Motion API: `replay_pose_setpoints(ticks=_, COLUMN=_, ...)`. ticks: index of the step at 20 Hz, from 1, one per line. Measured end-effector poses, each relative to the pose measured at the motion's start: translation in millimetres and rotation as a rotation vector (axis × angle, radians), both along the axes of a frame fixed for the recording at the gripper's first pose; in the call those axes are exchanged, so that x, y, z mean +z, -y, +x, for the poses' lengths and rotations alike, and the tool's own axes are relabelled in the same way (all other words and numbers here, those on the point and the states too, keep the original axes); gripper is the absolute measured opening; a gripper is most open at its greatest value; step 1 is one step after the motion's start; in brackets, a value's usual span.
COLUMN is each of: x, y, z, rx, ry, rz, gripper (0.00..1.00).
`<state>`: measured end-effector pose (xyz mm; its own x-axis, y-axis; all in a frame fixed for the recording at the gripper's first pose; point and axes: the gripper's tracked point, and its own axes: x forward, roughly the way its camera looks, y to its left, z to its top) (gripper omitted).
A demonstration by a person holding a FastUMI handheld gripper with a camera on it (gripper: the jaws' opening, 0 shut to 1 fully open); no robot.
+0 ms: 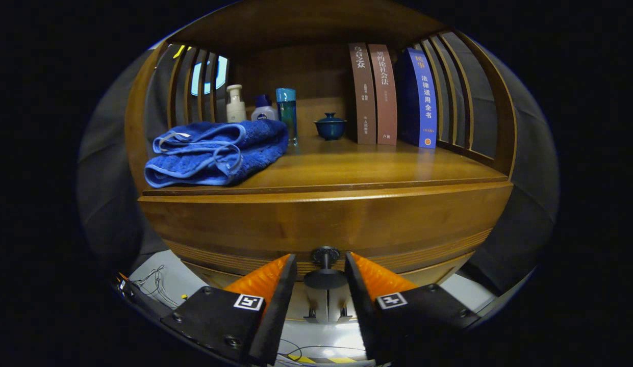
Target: Pull open the drawer, take out the items inside it, and place them on the countertop above the cabinet.
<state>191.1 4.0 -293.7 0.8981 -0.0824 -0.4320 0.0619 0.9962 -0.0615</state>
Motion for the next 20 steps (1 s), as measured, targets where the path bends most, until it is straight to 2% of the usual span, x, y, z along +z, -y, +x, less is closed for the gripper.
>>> replay_pose_setpoints(ticks=2, x=-5.7, y=-1.4, z=6.0, rx=0.009, ry=0.001, rz=0.02, gripper=0.51)
replay_pose_setpoints(ticks=4, x=-10.7, y=1.1, z=4.0, rx=0.021, ry=-0.009, rz=-0.005, gripper=0.51)
replay_pose_setpoints(ticks=5, x=-6.5, y=-1.5, z=2.1, rx=0.026, ry=-0.014, rz=-0.021, gripper=0.4)
replay_pose_setpoints(ticks=7, x=-1.1, y=-1.1, z=3.8, rx=0.021, ry=-0.015, rz=-0.03, gripper=0.4)
replay_pose_setpoints(ticks=9, x=-6.7, y=-1.3, z=3.9, rx=0.018, ry=-0.028, rz=-0.048, gripper=0.28)
replay_pose_setpoints(ticks=15, x=-5.5, y=-3.0, z=-10.1, rx=0.024, ry=-0.05, rz=-0.063, gripper=0.28)
replay_pose_setpoints(ticks=20, x=-3.7, y=-5.6, z=-47.4, rx=0.035, ry=-0.074, rz=-0.07, gripper=0.28)
